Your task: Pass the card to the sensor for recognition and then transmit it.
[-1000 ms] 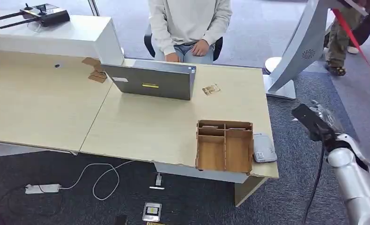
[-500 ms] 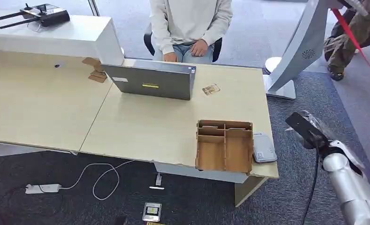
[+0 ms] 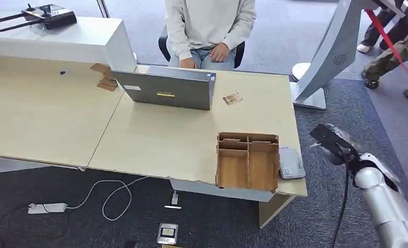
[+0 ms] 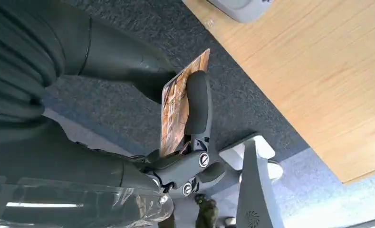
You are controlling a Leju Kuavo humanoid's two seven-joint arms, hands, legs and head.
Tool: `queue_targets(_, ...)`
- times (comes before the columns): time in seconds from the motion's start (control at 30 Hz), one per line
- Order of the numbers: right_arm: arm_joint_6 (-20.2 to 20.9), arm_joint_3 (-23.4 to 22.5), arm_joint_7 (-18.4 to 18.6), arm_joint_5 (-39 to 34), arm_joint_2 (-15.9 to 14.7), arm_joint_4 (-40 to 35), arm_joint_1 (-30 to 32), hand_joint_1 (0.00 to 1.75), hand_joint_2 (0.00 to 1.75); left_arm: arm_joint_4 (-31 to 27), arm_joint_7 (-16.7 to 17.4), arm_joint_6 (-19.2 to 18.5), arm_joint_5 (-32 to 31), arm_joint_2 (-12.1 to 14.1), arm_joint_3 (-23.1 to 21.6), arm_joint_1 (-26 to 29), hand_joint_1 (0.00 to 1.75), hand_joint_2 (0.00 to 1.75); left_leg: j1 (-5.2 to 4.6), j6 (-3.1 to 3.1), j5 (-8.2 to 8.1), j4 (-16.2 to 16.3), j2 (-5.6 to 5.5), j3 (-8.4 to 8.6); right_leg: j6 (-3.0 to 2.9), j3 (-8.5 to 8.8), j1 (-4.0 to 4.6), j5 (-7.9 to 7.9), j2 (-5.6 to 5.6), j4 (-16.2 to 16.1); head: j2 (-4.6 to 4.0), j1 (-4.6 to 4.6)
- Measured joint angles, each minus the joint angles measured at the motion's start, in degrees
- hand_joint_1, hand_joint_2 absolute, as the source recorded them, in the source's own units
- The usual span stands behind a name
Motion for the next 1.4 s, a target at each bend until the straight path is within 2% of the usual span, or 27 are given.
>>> queue_targets(0.37, 1.42, 1.95, 0.85, -0.9, -1.12, -2.67, 1.59, 1.75, 1.75, 0.22, 0.13, -1.25, -4.31, 1.29, 0.0, 0.86, 0.0, 0.0, 0.0, 0.0, 0.0, -0.01, -0.01, -0.01, 0.0, 0.01, 0.0, 0.0, 0.0, 0.0, 0.0, -0.02)
queue_targets(0.7, 1.27, 4.42, -0.11, -1.55, -0.13, -2.91, 1.8, 1.75, 1.75, 0.59, -0.42, -2.41, -7.5, 2.25, 0.0, 1.34, 0.0, 0.0, 0.0, 0.0, 0.0, -0.01, -0.02, -0.02, 0.0, 0.02, 0.01, 0.0, 0.0, 0.01, 0.0, 0.0)
queue_targets(1.4, 1.95, 8.85, 0.39, -1.38, 0.87, -0.46, 2.02, 1.75, 1.75, 1.14, 0.02, -2.82, -6.04, 3.0, 0.0, 1.48, 0.0, 0.0, 0.0, 0.0, 0.0, -0.01, -0.02, -0.01, 0.0, 0.01, 0.01, 0.0, 0.0, 0.0, 0.0, 0.0)
